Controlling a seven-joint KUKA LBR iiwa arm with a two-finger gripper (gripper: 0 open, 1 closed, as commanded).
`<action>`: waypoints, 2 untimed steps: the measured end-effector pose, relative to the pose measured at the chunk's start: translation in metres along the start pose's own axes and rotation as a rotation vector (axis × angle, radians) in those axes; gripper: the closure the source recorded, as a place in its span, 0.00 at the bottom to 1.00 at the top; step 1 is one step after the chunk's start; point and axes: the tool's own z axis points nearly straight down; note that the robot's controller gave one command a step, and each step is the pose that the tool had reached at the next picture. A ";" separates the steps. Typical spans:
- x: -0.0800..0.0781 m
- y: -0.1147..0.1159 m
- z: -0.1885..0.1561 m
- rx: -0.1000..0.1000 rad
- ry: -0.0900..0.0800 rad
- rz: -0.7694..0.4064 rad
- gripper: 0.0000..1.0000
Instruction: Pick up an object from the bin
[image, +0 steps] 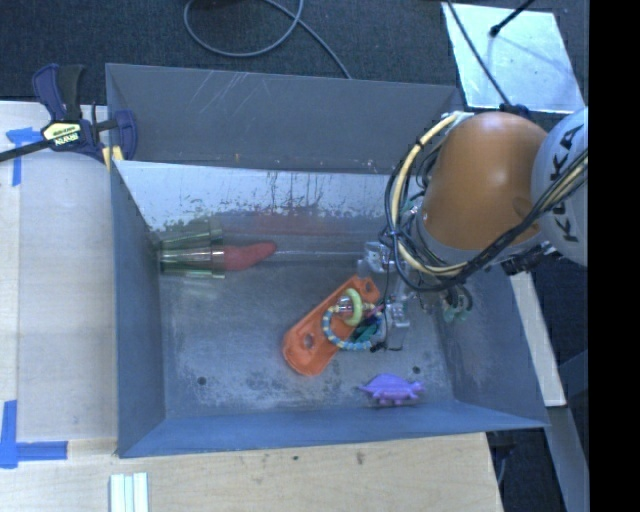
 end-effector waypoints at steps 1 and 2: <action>-0.002 0.000 -0.005 0.000 -0.009 0.000 0.00; -0.023 -0.004 0.029 0.001 -0.010 -0.107 0.00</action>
Offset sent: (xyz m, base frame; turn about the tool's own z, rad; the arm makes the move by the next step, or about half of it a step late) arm 0.0721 -0.0141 -0.1235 -0.3729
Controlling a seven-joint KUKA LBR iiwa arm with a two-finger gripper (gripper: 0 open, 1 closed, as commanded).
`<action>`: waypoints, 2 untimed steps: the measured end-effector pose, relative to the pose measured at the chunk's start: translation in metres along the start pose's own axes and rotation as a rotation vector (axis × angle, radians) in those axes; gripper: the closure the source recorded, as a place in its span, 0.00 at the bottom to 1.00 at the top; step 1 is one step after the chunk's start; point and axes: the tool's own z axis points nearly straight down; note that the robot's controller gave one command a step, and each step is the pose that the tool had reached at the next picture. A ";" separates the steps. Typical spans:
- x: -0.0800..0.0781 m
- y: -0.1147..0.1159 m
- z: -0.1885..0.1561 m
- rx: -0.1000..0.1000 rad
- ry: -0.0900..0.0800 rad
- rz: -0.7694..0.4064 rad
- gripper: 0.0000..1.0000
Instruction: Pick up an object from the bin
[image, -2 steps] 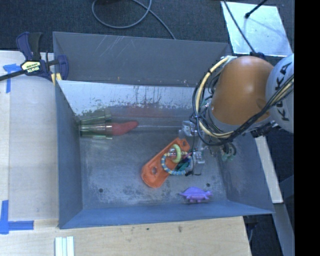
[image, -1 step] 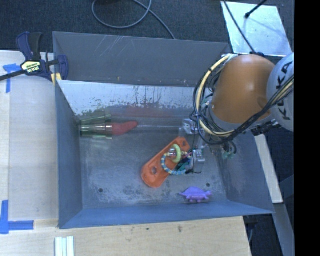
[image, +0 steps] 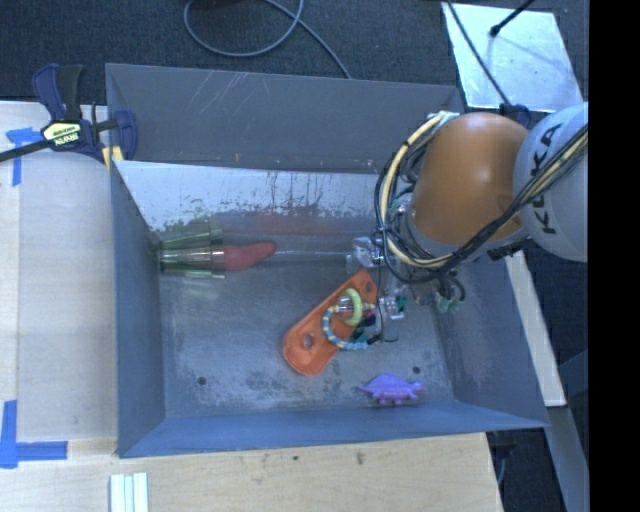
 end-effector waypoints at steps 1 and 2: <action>-0.032 -0.011 0.071 0.001 -0.005 -0.173 0.00; -0.042 0.001 0.095 0.002 -0.003 -0.415 0.00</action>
Offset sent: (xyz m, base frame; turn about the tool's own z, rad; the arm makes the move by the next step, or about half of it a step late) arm 0.0429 0.0102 -0.0940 -0.4256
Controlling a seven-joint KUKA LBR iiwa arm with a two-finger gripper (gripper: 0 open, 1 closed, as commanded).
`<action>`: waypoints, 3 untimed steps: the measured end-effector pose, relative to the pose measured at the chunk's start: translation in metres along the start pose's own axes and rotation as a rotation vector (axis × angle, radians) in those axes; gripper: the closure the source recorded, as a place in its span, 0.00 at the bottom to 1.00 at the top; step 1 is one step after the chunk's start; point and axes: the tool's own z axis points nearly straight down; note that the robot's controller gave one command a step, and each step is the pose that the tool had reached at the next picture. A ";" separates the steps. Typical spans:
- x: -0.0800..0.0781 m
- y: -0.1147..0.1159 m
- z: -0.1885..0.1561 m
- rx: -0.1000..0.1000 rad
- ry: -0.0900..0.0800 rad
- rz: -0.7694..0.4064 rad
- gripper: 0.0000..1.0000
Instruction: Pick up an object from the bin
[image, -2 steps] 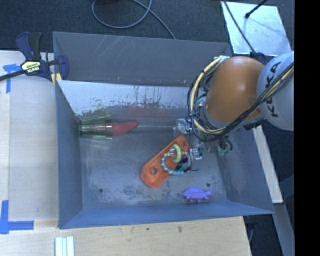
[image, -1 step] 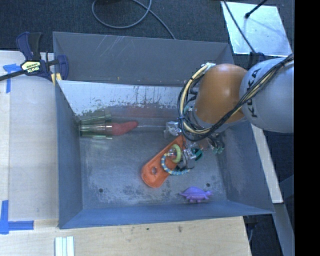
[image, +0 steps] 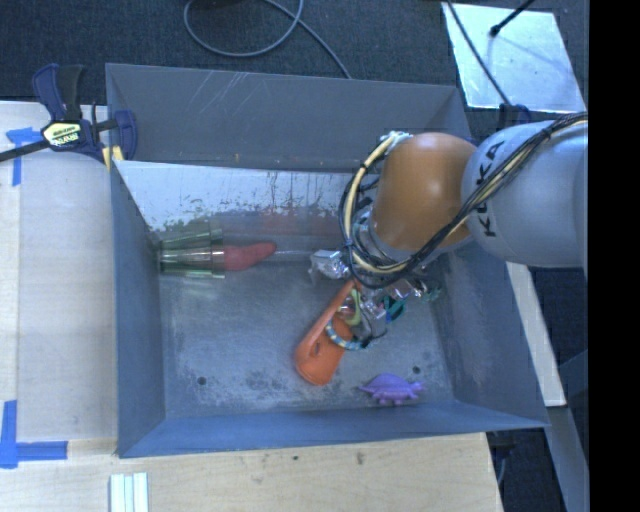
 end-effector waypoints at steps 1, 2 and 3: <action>-0.005 -0.002 -0.001 0.001 -0.005 0.242 0.00; 0.010 -0.067 -0.001 0.002 -0.005 -0.092 1.00; 0.010 -0.068 -0.001 0.003 -0.004 -0.090 1.00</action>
Offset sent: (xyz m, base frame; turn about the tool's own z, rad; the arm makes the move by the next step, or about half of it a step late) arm 0.0241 -0.0613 0.0007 -0.0942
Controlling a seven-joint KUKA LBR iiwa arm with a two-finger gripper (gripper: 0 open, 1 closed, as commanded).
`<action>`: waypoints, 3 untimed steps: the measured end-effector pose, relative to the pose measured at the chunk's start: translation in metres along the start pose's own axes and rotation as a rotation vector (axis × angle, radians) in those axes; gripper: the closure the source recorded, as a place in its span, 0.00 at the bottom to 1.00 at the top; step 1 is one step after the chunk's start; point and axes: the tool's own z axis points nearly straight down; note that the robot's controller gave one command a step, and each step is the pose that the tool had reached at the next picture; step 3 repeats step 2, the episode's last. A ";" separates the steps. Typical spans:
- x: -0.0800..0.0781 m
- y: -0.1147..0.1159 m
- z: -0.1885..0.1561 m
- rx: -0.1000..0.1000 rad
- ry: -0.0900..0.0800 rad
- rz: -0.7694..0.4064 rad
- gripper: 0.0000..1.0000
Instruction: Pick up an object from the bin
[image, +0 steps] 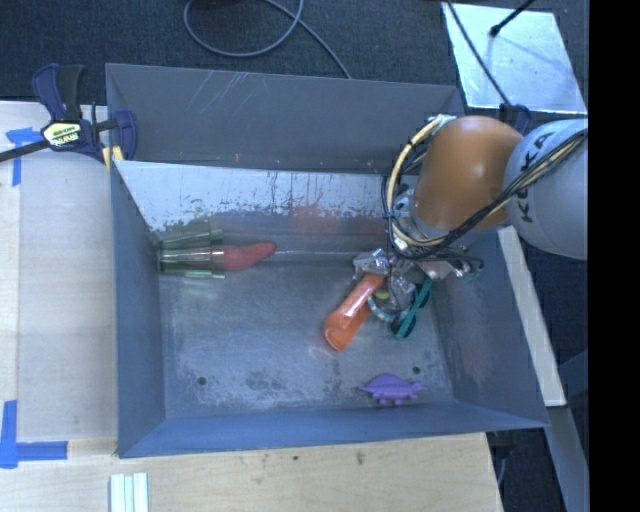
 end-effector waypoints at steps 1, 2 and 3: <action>0.000 0.002 -0.003 -0.002 0.001 0.000 1.00; 0.000 0.002 -0.013 -0.003 0.001 0.000 1.00; 0.000 0.002 -0.013 -0.003 0.001 0.000 1.00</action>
Offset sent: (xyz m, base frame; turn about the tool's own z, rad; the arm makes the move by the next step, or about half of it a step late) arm 0.0001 0.0000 0.0123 0.0000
